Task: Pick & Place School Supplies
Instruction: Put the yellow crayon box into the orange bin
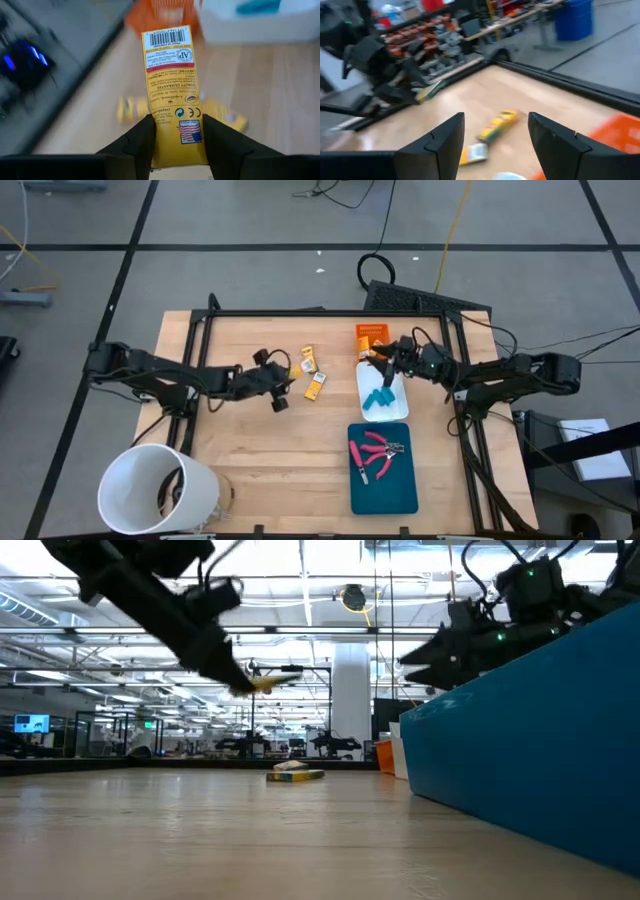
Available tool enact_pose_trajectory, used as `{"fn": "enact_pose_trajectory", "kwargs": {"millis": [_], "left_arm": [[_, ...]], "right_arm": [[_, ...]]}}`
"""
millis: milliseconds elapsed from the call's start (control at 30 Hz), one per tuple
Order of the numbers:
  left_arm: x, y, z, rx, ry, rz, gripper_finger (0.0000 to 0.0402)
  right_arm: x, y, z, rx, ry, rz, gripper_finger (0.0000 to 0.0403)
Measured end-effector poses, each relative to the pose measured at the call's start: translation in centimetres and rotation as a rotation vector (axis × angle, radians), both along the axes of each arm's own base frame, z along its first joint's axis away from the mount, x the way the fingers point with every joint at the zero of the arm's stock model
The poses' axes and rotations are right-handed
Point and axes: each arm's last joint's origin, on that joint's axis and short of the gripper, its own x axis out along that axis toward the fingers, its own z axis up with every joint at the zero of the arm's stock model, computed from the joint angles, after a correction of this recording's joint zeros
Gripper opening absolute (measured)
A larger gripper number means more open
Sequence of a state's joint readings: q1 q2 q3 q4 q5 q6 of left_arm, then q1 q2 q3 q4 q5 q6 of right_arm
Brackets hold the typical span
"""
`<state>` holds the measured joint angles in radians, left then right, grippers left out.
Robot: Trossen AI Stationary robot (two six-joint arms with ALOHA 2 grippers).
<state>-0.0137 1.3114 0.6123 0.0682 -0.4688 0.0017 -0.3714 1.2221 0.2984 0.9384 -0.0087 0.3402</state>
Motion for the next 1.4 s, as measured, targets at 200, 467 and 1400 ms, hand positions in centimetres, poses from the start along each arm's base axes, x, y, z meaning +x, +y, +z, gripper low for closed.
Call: {"fn": "enact_pose_trajectory", "kwargs": {"millis": [200,467,1400], "left_arm": [[1.5,-1.1,2.4,0.259,-0.033,-0.079,0.0166],[4.5,-2.9,3.4,0.438,0.054,-0.182,0.0162],[7.7,-5.7,2.7,0.612,0.166,-0.187,0.0159]], "right_arm": [[2.9,1.5,2.1,0.131,-0.012,0.185,0.0210],[6.7,3.7,3.2,0.169,-0.064,0.351,0.0210],[9.7,3.9,2.4,0.196,-0.037,0.415,0.0128]]}}
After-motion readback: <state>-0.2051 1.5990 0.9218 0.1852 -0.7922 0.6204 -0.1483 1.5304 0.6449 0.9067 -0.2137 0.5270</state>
